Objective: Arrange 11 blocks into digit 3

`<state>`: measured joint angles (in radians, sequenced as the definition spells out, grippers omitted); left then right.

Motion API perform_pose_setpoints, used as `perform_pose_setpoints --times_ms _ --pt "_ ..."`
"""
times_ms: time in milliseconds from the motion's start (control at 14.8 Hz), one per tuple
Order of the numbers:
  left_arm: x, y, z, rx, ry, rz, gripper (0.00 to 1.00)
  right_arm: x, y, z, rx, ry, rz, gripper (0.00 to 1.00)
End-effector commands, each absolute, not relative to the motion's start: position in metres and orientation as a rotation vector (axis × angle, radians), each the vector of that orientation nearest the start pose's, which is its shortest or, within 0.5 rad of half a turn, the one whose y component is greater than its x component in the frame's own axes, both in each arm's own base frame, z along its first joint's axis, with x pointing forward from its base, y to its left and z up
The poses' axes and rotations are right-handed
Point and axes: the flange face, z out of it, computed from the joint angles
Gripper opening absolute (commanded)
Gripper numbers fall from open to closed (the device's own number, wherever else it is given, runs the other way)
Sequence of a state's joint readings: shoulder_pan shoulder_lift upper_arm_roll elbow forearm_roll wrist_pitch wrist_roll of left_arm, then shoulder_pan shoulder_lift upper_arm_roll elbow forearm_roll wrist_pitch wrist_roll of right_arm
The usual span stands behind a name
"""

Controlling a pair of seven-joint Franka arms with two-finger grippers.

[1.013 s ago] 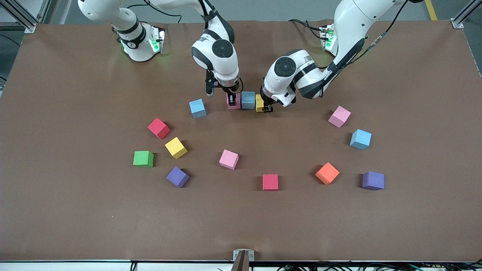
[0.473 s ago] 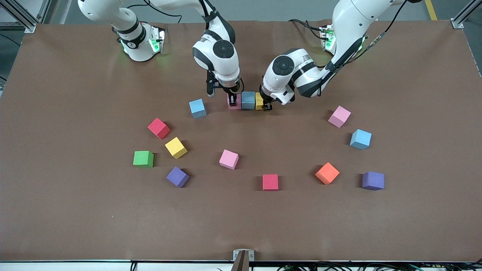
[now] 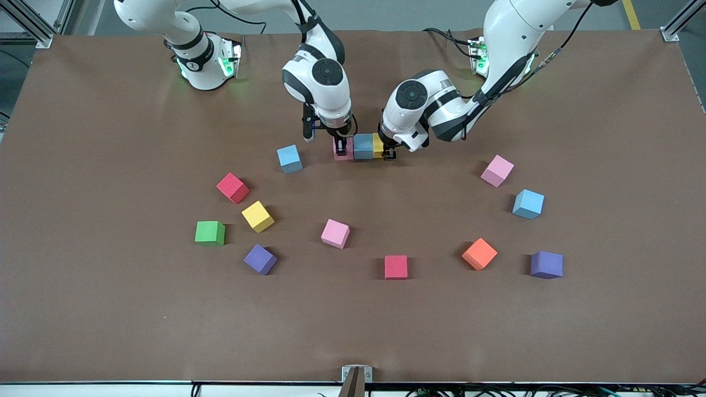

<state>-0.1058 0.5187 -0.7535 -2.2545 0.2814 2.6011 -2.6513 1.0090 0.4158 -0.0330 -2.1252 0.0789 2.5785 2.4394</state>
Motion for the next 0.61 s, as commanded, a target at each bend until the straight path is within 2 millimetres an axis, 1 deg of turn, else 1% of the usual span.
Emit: perform_pose_setpoints --times_ms 0,203,270,338,405,473,540 --pt "0.3351 -0.42 0.1911 2.176 2.275 -0.316 0.3 0.3283 0.4825 0.2066 -2.234 2.165 0.046 0.03" --pt "0.334 -0.4205 0.1899 2.179 2.275 -0.319 0.3 0.3284 0.4826 0.2067 -2.233 2.164 0.047 0.11" --pt "0.3338 -0.4204 0.1893 2.18 2.276 -0.321 0.3 0.3284 0.4826 0.2067 -2.233 2.164 0.047 0.25" --pt "0.3343 -0.4208 0.1898 2.178 2.276 -0.32 0.3 0.3284 0.4826 0.2067 -2.233 2.164 0.047 0.5" --pt "0.3337 -0.4213 0.1898 2.18 2.274 -0.32 0.3 0.3262 0.4841 0.2067 -2.238 2.159 0.047 0.79" --pt "0.3331 -0.4229 0.1896 2.182 2.271 -0.323 0.3 0.3261 0.4842 0.2067 -2.238 2.159 0.047 1.0" --pt "0.3336 -0.4241 0.1906 2.182 2.267 -0.322 0.33 0.326 0.484 0.2066 -2.242 2.157 0.045 1.0"
